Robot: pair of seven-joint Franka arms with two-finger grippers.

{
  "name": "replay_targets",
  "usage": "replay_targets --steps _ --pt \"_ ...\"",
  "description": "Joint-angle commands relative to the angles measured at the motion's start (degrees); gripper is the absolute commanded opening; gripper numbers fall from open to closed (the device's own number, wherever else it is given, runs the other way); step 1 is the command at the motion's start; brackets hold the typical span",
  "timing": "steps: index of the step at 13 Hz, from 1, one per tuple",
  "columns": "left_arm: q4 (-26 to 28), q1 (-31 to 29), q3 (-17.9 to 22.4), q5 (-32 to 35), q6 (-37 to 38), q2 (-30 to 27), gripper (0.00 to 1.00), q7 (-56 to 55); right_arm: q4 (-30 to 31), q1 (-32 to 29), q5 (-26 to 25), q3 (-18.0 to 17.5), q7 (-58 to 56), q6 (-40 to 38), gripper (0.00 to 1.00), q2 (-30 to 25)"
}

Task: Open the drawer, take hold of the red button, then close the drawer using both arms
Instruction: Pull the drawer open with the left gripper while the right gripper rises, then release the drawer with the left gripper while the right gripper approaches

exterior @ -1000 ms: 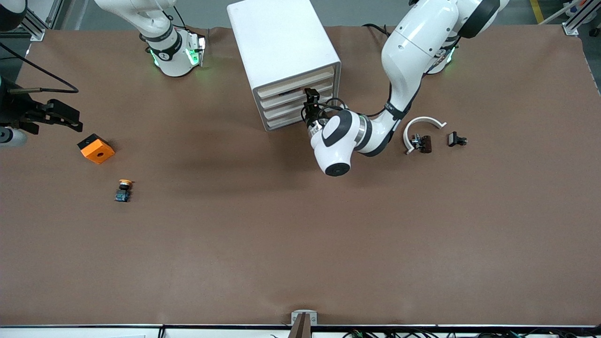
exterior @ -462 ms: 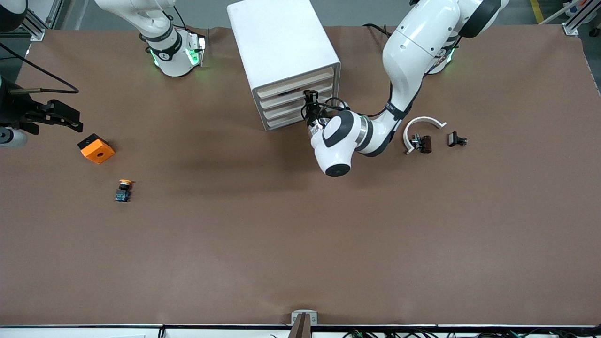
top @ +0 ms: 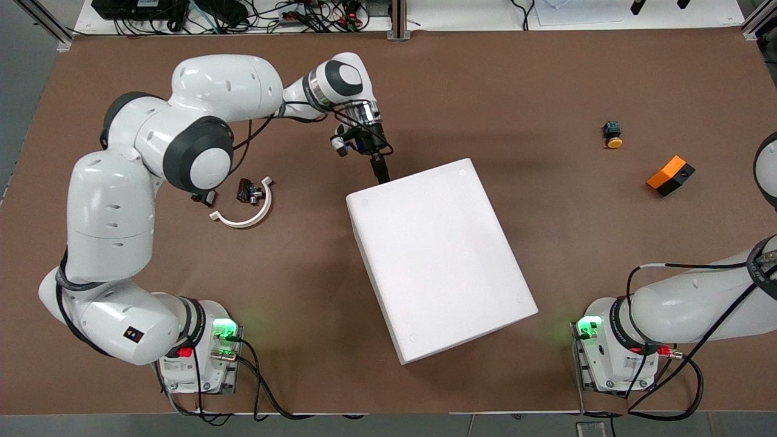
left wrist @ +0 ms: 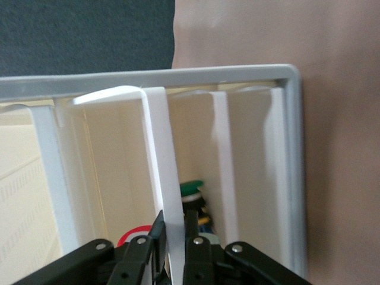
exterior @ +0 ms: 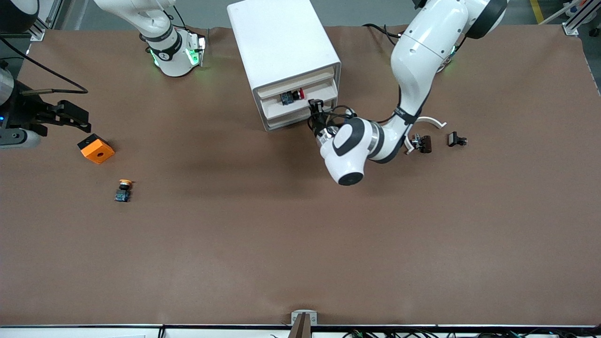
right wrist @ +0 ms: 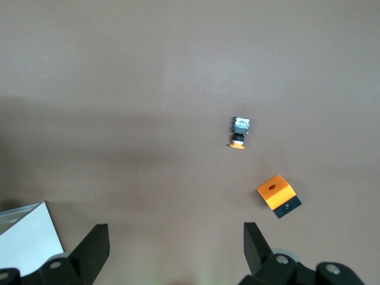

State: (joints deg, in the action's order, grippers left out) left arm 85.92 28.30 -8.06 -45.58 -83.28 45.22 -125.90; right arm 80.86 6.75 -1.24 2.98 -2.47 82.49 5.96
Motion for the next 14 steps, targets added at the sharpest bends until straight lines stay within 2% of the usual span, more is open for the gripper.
replay_targets --steps 1,4,5,7,8,10,11,14 --pt "-2.2 -2.4 1.5 0.3 -1.0 0.4 0.0 0.7 -1.1 3.1 -0.8 0.5 0.4 0.4 1.0 0.9" --pt "-3.6 -3.6 3.1 0.4 -1.1 0.6 0.0 1.4 -1.1 5.5 -0.8 0.5 1.2 1.5 1.0 1.3" --pt "-3.8 -3.6 3.6 0.5 -1.2 0.6 0.05 1.4 -1.1 6.3 -0.7 0.5 2.2 1.6 1.0 1.4" --pt "-5.5 -3.6 4.4 0.4 -1.3 0.5 0.07 1.6 -1.1 7.9 -0.6 0.5 8.4 1.6 1.0 1.8" --pt "-5.9 -3.6 4.7 0.4 -1.3 0.5 0.16 1.6 -1.1 9.0 -0.6 0.5 11.8 1.6 1.0 2.0" --pt "-5.9 -4.2 5.1 0.5 -1.3 0.3 0.75 2.1 -1.1 11.3 -0.7 0.5 18.2 1.7 1.0 2.8" --pt "-5.9 -4.4 5.1 0.6 -1.3 0.0 1.0 2.1 -1.1 12.5 -0.8 0.5 22.0 1.8 1.0 3.1" --pt "-7.8 -5.5 5.2 0.8 -1.1 -0.5 1.0 2.1 -1.1 14.6 -0.3 0.5 42.1 4.0 1.0 3.4"
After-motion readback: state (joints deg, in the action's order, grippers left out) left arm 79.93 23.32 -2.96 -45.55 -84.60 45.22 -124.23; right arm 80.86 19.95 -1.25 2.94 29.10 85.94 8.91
